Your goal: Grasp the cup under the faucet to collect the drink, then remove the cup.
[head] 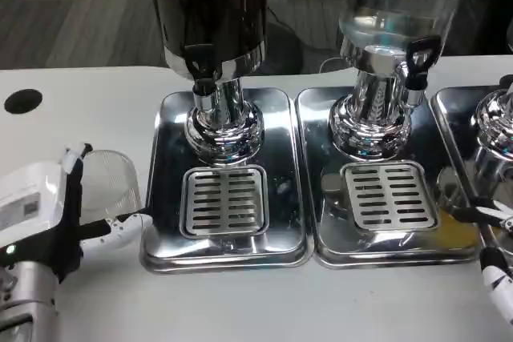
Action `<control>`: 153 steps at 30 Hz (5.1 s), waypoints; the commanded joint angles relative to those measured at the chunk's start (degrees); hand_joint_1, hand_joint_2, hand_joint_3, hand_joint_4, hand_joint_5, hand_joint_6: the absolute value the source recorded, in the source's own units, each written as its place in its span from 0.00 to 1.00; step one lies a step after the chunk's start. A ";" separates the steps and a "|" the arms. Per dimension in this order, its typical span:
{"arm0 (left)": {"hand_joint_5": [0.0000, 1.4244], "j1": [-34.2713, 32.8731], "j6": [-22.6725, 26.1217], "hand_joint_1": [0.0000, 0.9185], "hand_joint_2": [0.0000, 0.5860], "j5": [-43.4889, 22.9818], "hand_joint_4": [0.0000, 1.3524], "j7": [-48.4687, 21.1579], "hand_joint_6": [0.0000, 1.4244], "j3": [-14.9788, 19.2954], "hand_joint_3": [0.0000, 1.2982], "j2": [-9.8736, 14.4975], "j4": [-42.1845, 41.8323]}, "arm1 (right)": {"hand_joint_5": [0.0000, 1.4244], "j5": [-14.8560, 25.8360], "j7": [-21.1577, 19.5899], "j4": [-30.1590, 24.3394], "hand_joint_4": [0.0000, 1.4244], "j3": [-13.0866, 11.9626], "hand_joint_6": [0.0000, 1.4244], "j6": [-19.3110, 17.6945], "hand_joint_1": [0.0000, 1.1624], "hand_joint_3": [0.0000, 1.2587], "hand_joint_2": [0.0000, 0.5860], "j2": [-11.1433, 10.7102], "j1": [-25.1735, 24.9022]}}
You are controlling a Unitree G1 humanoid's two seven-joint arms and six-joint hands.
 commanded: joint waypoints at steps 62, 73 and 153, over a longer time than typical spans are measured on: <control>0.43 0.43 -7.05 0.34 0.21 -6.57 0.30 12.89 0.51 1.03 0.27 -0.85 -2.07 | 0.08 0.26 0.91 3.77 0.10 2.11 0.01 -2.69 0.32 0.24 0.77 -0.40 -1.91; 0.43 -6.53 -6.03 0.34 0.22 -5.35 0.30 14.24 0.51 -5.62 0.27 -5.60 6.33 | 0.08 2.33 1.23 6.15 0.10 0.32 0.01 -4.70 0.32 0.24 0.77 -1.52 -0.53; 0.40 -6.03 -22.32 0.00 0.09 -18.65 0.18 15.47 0.58 -0.25 0.21 -4.82 0.51 | 0.08 1.90 2.23 9.51 0.10 1.27 0.02 -4.19 0.34 0.25 0.77 -1.24 -5.30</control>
